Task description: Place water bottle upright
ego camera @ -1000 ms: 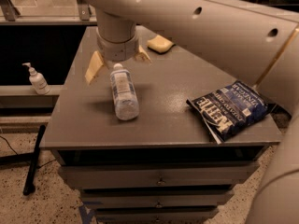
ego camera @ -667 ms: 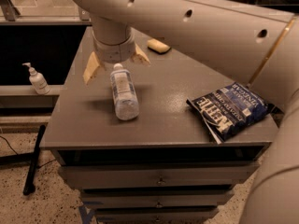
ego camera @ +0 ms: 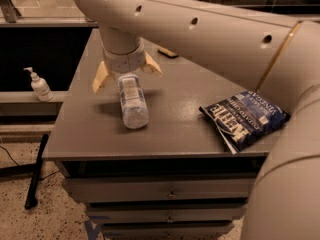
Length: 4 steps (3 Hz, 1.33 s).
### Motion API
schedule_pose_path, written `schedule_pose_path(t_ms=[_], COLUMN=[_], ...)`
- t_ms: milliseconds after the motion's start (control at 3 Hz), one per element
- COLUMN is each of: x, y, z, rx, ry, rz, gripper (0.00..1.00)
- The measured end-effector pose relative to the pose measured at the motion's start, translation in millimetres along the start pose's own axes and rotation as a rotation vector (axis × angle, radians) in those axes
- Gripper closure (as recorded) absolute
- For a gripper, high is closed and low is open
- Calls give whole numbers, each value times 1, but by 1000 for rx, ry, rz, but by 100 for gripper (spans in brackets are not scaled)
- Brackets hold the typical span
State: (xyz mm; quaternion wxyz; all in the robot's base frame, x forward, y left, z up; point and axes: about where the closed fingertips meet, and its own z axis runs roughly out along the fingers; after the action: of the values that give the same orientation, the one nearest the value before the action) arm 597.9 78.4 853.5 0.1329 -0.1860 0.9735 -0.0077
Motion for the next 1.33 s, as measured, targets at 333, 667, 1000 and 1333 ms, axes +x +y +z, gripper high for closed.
schedule_pose_path(t_ms=[333,667,1000,1333], x=[1,1,-1,-9], y=[-3,-5,-6,-5], z=[12,17,16,6], rx=[-3,-4,-3,-4], ry=[18,22,16,-16], rz=[8,10,8,-13], gripper=[0,19,42,65])
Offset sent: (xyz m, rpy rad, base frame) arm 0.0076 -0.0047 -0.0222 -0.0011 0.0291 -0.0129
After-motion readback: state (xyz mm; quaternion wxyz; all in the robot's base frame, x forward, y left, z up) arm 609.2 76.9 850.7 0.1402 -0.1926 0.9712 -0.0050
